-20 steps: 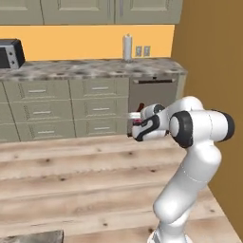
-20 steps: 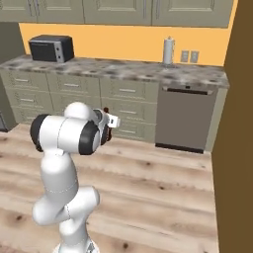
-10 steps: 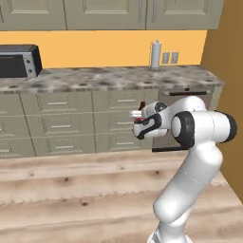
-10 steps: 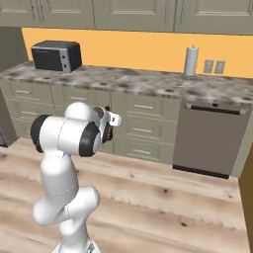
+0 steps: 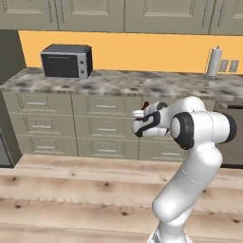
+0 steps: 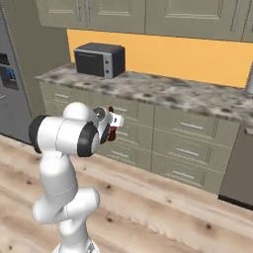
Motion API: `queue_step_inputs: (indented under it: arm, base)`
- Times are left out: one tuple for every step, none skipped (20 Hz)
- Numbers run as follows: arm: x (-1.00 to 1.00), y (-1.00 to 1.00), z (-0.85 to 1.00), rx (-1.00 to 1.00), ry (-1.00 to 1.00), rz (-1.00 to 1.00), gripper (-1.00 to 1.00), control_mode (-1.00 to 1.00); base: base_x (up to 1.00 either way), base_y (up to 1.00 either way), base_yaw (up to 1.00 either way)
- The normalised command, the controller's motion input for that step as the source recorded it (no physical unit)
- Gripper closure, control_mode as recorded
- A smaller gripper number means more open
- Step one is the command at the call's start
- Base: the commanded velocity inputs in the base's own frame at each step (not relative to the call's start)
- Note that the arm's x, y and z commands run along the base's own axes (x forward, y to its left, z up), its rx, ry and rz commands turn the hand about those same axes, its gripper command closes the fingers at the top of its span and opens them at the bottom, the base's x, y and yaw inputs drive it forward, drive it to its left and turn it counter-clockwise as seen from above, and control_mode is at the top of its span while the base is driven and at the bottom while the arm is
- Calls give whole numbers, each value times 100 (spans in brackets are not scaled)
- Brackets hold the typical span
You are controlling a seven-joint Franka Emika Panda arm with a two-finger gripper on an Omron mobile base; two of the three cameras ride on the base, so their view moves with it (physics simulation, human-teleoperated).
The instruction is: Place the large bottle from the dining counter next to the other large bottle outside the sink, and place the small bottle from the dining counter next to the other small bottle inside the sink.
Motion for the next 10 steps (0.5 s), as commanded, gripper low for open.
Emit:
queue_step_inputs:
  arm:
    - [0,0,0,0,0,0,100,100]
    - [0,0,0,0,0,0,100,100]
    - [0,0,0,0,0,0,100,100]
    - [0,0,0,0,0,0,100,100]
    - [0,0,0,0,0,0,100,100]
    - [0,0,0,0,0,0,100,100]
    - [0,0,0,0,0,0,100,100]
    - [0,0,0,0,0,0,100,100]
    - [0,0,0,0,0,0,100,100]
    - [0,0,0,0,0,0,100,100]
  base:
    - [64,100,43]
    - [63,100,43]
    - [66,100,45]
    - [71,100,45]
    - [74,100,45]
    - [78,100,46]
    - [81,100,45]
    - [85,100,43]
    - [89,100,41]
    - [93,100,35]
